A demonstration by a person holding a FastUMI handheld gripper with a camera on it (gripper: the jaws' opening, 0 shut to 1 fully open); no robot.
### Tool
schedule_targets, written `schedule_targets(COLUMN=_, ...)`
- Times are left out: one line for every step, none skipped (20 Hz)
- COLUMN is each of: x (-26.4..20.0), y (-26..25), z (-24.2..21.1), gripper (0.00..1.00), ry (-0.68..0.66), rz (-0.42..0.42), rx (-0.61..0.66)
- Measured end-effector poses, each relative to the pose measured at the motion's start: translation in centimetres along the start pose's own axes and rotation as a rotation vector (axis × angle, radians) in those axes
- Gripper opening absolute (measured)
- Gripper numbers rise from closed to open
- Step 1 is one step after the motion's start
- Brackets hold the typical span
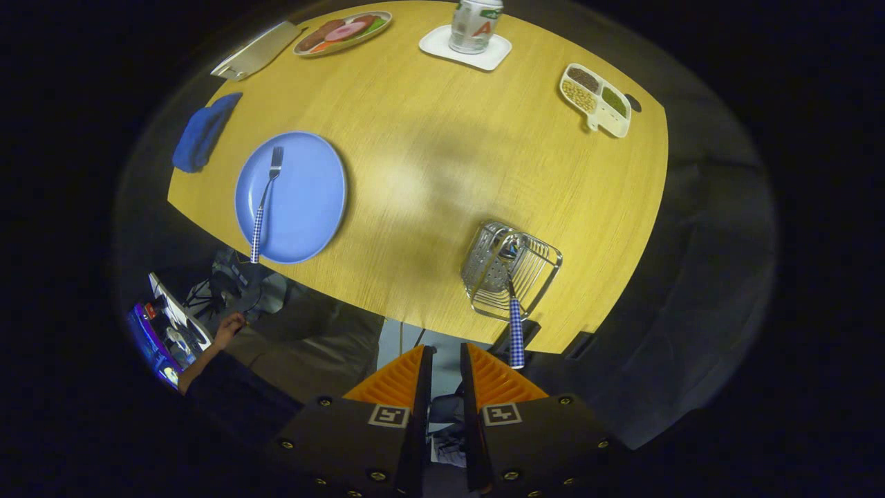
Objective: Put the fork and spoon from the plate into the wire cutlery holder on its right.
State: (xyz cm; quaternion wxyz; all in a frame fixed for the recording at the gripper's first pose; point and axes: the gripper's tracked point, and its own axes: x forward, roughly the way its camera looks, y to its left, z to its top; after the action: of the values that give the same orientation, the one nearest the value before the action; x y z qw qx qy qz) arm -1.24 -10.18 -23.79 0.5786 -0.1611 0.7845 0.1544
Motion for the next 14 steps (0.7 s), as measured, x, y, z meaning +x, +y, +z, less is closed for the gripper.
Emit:
schedule_targets(x=0.1, y=0.9, z=0.1, gripper=0.24, ry=-0.002, rz=0.005, rx=-0.010)
schedule_targets(x=0.3, y=1.8, z=0.1, gripper=0.24, ry=-0.005, rz=0.009, rx=-0.015)
schedule_targets(x=0.5, y=2.8, z=0.3, gripper=0.24, ry=-0.009, rz=0.015, rx=-0.024)
schedule_targets(x=0.9, y=3.8, z=0.4, gripper=0.24, ry=-0.011, rz=0.021, rx=-0.030)
schedule_targets(x=1.1, y=4.6, z=0.6, gripper=0.24, ry=-0.016, rz=0.026, rx=-0.036)
schedule_targets(x=1.3, y=6.1, z=0.9, gripper=0.24, ry=-0.027, rz=0.047, rx=-0.033)
schedule_targets(x=1.4, y=7.5, z=1.2, gripper=0.24, ry=-0.038, rz=0.067, rx=-0.029)
schedule_targets(x=1.4, y=8.5, z=1.4, gripper=0.24, ry=-0.046, rz=0.082, rx=-0.032)
schedule_targets(x=1.5, y=9.3, z=1.5, gripper=0.24, ry=-0.048, rz=0.089, rx=-0.034)
schedule_targets(x=1.7, y=10.1, z=1.6, gripper=0.24, ry=-0.048, rz=0.093, rx=-0.036)
schedule_targets(x=1.8, y=10.8, z=1.8, gripper=0.24, ry=-0.049, rz=0.097, rx=-0.039)
schedule_targets(x=2.2, y=11.5, z=2.1, gripper=0.24, ry=-0.050, rz=0.099, rx=-0.039)
schedule_targets(x=2.3, y=12.2, z=2.3, gripper=0.24, ry=-0.052, rz=0.104, rx=-0.039)
schedule_targets(x=2.6, y=13.0, z=2.7, gripper=0.24, ry=-0.058, rz=0.112, rx=-0.035)
